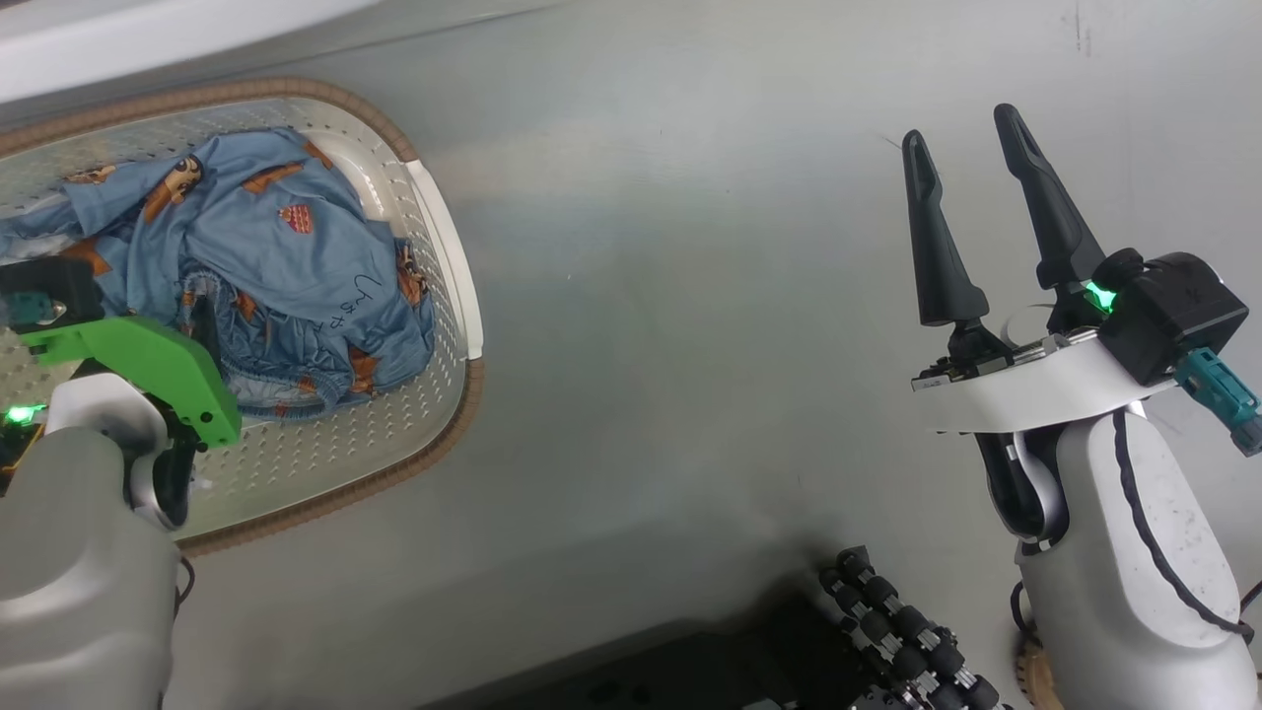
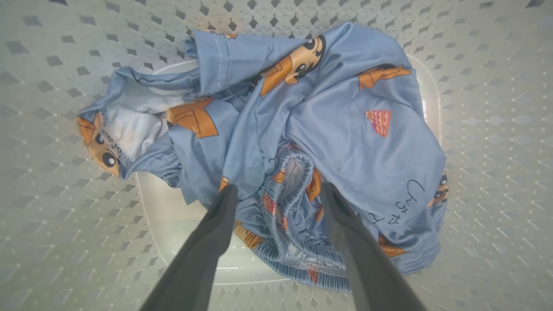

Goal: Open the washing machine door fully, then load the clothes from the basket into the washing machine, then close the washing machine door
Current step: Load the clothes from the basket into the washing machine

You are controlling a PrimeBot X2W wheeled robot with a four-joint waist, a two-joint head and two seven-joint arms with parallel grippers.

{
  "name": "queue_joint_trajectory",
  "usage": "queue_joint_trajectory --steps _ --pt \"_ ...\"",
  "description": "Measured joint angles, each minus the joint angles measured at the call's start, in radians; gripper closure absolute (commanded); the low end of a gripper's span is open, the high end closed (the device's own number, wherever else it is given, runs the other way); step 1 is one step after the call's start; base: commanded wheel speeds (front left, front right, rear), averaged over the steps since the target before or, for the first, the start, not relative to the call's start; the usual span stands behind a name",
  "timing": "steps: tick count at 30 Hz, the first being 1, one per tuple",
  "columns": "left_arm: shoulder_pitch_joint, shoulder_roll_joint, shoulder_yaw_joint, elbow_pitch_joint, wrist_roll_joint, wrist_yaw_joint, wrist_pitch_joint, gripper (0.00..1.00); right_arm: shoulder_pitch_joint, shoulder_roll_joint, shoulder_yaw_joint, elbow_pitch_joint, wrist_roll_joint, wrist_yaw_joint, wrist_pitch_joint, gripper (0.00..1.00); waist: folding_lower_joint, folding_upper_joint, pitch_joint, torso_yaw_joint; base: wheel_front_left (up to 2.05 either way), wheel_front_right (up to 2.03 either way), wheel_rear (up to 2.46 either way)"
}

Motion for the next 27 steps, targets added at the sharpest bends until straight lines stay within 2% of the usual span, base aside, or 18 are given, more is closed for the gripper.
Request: queue_joint_trajectory --steps 27 --pt "-0.132 0.0 -0.008 0.159 0.006 -0.001 -0.094 0.0 -0.021 0.002 -0.02 -0.017 -0.01 0.0 0.0 0.0 0.0 0.0 0.089 0.005 0.0 0.0 0.0"
